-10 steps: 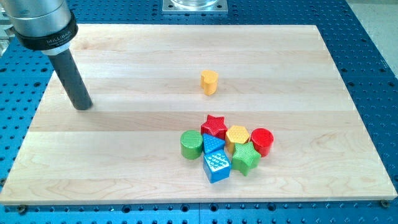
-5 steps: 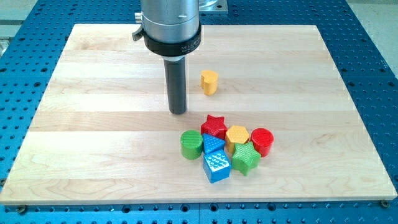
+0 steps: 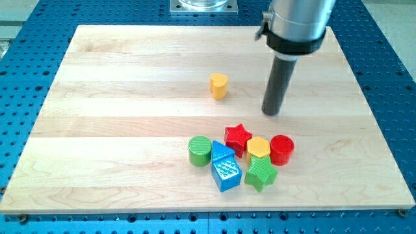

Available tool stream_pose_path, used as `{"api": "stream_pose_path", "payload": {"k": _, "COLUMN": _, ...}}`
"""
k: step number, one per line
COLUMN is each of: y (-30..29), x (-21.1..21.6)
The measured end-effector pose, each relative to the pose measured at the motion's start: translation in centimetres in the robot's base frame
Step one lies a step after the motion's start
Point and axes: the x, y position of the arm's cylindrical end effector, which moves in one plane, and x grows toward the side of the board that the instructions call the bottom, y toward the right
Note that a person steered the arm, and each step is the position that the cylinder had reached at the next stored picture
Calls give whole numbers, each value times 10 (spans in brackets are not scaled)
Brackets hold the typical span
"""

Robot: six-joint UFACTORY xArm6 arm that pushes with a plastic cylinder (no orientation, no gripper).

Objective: Push the heart towards the left edge of the board

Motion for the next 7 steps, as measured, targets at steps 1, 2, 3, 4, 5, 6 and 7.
{"api": "stream_pose_path", "payload": {"k": 1, "y": -75, "x": -19}}
{"api": "stream_pose_path", "payload": {"k": 2, "y": -104, "x": -35}}
{"api": "stream_pose_path", "payload": {"k": 3, "y": -50, "x": -56}}
{"api": "stream_pose_path", "payload": {"k": 4, "y": -76, "x": -77}}
{"api": "stream_pose_path", "payload": {"k": 5, "y": -168, "x": -76}}
{"api": "stream_pose_path", "payload": {"k": 6, "y": -245, "x": -76}}
{"api": "stream_pose_path", "payload": {"k": 7, "y": -212, "x": -76}}
